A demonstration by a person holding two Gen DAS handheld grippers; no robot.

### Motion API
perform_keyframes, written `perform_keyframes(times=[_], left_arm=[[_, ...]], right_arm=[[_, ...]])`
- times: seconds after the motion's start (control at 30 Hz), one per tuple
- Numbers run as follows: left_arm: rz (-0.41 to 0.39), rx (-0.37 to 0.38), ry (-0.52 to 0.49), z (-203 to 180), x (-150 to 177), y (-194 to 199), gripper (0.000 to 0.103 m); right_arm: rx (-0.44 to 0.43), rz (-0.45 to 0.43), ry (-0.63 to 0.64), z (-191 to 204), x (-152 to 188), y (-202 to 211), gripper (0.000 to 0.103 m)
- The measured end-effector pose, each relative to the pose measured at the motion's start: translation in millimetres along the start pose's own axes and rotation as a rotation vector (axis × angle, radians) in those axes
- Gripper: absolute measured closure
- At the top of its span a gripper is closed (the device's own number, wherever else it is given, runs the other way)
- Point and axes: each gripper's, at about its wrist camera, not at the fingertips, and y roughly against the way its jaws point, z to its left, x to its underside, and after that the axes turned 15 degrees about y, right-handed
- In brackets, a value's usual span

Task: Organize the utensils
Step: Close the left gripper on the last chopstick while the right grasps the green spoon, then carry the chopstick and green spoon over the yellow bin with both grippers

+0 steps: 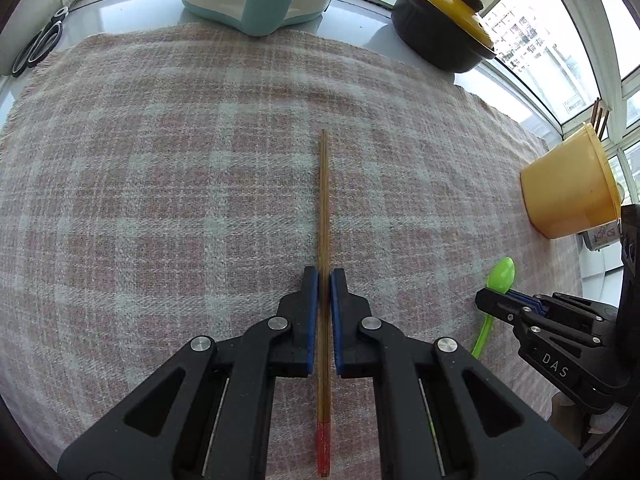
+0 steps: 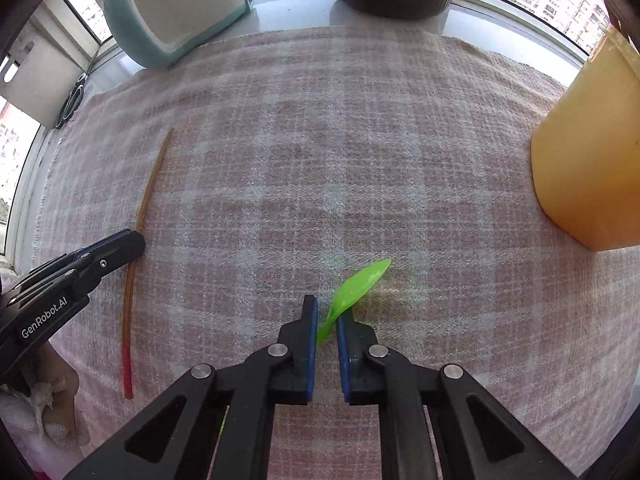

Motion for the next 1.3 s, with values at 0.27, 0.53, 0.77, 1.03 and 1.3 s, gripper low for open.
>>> perform_keyframes(times=[0.27,0.53,0.77,1.03,1.3], left_arm=[[-0.001,-0.087,-0.065,-21,-6,-7,0.089],[-0.020,-0.013,0.055,-6,-13,-4,0.099],[-0.088,0.064,0.121,2,-4,24,0.099],[-0.193,0.102,0.144,-7,8,63,0.099],[-0.309,0.171,0.104,-52,22,104,0.099]], right_arm=[[-0.095,-0.046,0.022,-2,0,-4,0.098],[-0.147,-0.123,0.051,-3,17,18,0.102],[-0.136,-0.191,0.106,-2,22,40,0.102],[-0.107,-0.274,0.154,-9,29,73,0.102],[-0.103,-0.372,0.167,-36,46,117,0.102]])
